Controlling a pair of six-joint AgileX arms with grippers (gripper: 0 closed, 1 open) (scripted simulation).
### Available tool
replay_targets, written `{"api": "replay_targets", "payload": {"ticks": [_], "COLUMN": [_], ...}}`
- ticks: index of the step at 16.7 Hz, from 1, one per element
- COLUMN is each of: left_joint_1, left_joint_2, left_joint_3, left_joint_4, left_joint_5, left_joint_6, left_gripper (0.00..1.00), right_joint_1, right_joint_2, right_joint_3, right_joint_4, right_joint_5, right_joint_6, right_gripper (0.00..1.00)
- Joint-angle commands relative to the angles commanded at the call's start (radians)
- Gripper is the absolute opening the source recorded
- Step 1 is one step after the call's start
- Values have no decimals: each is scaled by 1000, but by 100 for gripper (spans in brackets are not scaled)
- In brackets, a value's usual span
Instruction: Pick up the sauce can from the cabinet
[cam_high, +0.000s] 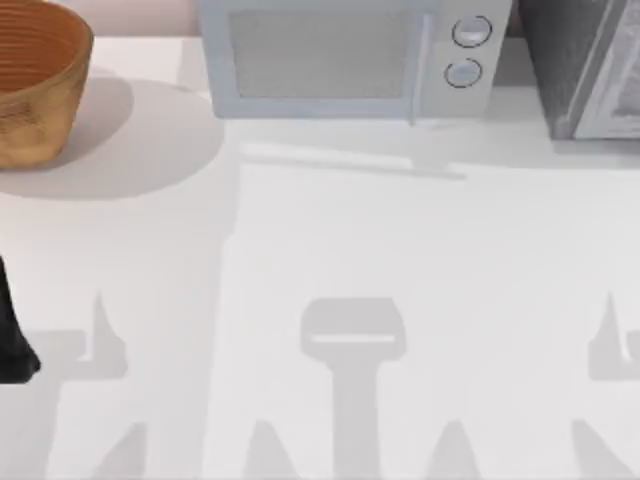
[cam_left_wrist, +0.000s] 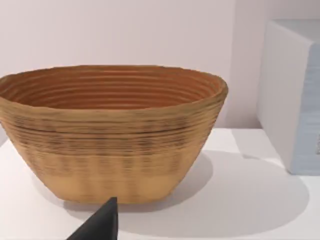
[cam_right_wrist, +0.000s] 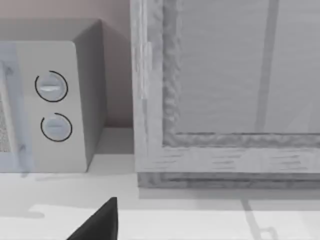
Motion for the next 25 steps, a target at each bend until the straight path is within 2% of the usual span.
{"api": "replay_targets", "payload": {"ticks": [4,8,20,25], "left_joint_1": [0,0,0,0], "left_joint_2": [0,0,0,0], "left_joint_3": [0,0,0,0], "left_joint_4": [0,0,0,0], "left_joint_5": [0,0,0,0], "left_joint_6": [0,0,0,0], "left_gripper": [100,100,100,100], "right_joint_1": [5,29,136,172], "right_joint_2": [25,174,998,1248], "right_joint_3": [32,221,1287,1632], "right_joint_4": [-5,-46,-316,-395], "right_joint_5": [3,24,149,185], "right_joint_6": [1,5,12,14], "right_gripper": [100,100,100,100]}}
